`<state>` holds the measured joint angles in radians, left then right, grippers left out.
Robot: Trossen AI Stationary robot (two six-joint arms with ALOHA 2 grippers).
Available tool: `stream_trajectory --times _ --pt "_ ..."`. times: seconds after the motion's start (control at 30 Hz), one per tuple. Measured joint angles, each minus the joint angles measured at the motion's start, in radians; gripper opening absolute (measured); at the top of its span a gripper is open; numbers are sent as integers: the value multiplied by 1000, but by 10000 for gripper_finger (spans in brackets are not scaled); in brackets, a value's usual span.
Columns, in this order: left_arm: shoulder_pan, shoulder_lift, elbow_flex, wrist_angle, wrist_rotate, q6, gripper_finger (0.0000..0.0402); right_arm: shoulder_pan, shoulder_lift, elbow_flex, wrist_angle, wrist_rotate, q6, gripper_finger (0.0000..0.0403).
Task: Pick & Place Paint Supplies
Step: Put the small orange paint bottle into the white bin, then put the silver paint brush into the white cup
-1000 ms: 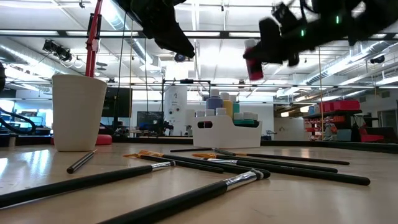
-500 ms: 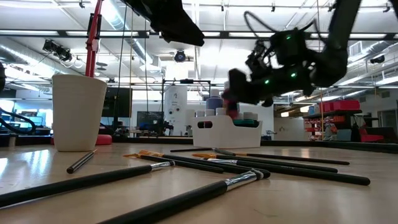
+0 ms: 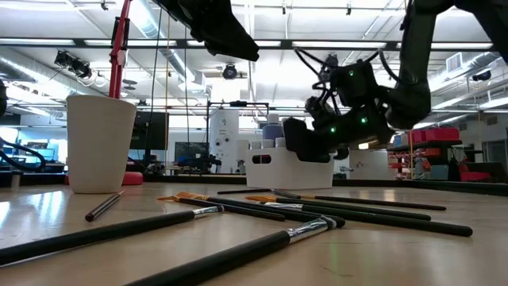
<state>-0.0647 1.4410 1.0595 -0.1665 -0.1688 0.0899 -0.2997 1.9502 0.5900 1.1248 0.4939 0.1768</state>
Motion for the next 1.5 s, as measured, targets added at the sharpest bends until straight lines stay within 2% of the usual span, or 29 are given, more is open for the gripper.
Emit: stream_trajectory --times 0.17,0.47,0.63,0.87,1.0,1.2,1.4,1.5 --pt "0 0 0 0 0 -3 181 -13 25 13 -1 -21 -28 167" --pt "0 0 0 0 0 -5 181 -10 25 22 1 -37 -104 233" --pt "0 0 0 0 0 -6 181 8 -6 22 -9 -43 -135 240" --pt "0 0 0 -1 0 -7 181 77 -156 22 -87 -41 -196 229" --pt "0 0 0 0 0 -12 181 120 -277 22 -215 -41 -216 225" --pt "0 0 0 0 1 -114 181 193 -464 21 -457 -40 -201 225" --pt "-1 0 0 0 1 -206 181 267 -600 21 -612 -41 -169 225" --pt "-5 0 0 0 0 -255 181 311 -660 21 -700 -86 -168 225"
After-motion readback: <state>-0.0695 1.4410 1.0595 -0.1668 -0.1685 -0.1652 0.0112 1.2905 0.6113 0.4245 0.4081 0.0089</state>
